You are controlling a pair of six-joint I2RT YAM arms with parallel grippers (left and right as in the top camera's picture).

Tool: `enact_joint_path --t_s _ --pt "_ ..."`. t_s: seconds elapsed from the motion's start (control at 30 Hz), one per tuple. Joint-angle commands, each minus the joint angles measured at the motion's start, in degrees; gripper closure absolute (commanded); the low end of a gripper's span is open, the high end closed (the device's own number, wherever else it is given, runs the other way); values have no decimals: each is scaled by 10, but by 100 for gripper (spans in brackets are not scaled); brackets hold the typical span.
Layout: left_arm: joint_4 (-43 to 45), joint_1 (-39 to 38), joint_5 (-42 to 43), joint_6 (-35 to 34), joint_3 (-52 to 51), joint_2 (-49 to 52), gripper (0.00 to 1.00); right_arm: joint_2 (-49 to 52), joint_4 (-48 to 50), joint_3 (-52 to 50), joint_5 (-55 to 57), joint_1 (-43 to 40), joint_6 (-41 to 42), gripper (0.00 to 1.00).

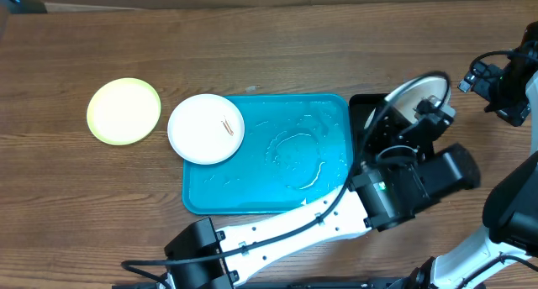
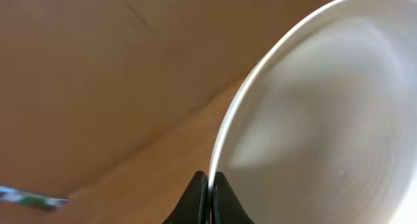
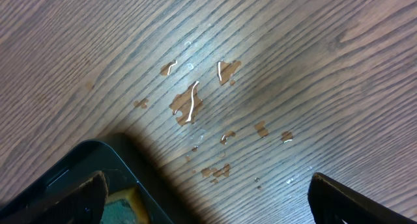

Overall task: Clean dirty plates on tray and stack at the side
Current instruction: 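Lift the wiped white plate with the left gripper and swing it left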

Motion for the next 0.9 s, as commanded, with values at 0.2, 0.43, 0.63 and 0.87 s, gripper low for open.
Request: enact_joint_path --t_s 0.2,0.43,0.63,0.87 --pt "50 -11 -92 103 16 2 96 -11 3 2 3 -1 2 0" --pt "37 3 -49 11 16 2 96 -11 3 2 3 -1 2 0" --pt "-42 50 120 -111 16 2 96 -11 3 2 3 -1 2 0" --pt "-128 196 392 -222 16 0 96 -11 3 2 3 -1 2 0"
